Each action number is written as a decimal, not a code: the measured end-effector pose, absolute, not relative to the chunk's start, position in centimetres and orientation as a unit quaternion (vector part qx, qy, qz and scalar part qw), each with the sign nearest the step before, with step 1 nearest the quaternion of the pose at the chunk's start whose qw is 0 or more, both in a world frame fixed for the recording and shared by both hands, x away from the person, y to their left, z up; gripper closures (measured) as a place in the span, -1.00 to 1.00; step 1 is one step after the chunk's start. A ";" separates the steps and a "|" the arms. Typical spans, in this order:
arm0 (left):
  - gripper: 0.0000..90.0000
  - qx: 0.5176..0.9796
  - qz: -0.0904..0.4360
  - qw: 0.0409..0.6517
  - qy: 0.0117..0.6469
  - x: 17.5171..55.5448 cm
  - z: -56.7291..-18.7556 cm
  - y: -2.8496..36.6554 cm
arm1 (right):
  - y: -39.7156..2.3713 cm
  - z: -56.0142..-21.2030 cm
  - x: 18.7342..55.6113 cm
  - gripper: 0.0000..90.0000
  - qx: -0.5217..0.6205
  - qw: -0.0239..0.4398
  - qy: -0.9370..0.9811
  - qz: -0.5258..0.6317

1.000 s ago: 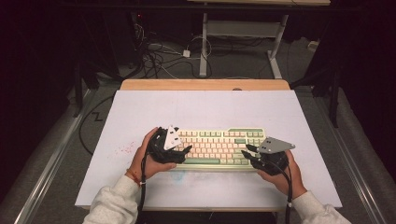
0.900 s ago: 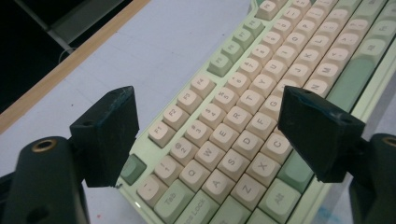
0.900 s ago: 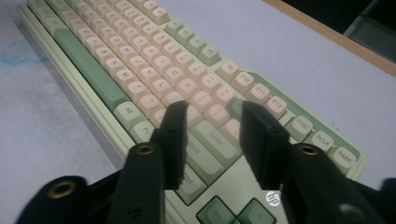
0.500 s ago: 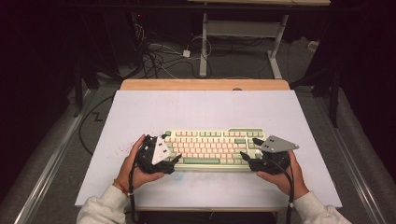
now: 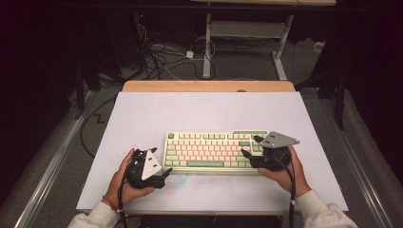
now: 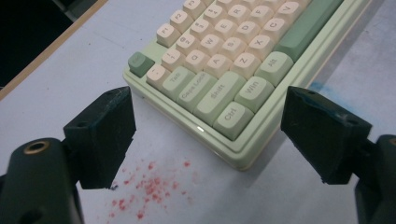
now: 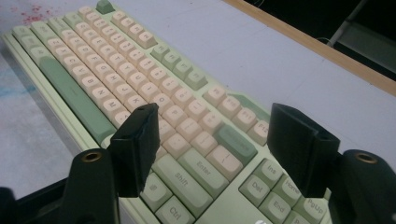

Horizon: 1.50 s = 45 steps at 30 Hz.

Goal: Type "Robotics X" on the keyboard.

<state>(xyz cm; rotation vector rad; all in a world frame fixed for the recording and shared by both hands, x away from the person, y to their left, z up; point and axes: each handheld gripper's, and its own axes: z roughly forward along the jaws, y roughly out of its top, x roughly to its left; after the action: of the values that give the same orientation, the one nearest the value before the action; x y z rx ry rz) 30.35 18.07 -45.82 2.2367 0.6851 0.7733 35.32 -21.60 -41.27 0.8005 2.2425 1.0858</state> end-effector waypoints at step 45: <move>-0.63 0.863 0.272 0.320 0.281 29.4 -47.5 19.4 | -14.1 -45.1 40.1 0.99 0.256 0.207 0.880 0.343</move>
<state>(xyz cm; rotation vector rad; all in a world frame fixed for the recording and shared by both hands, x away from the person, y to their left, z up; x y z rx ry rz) 29.36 19.40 -47.50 2.2686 0.7393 0.7158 40.07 -14.14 -45.13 0.7138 2.4508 0.9541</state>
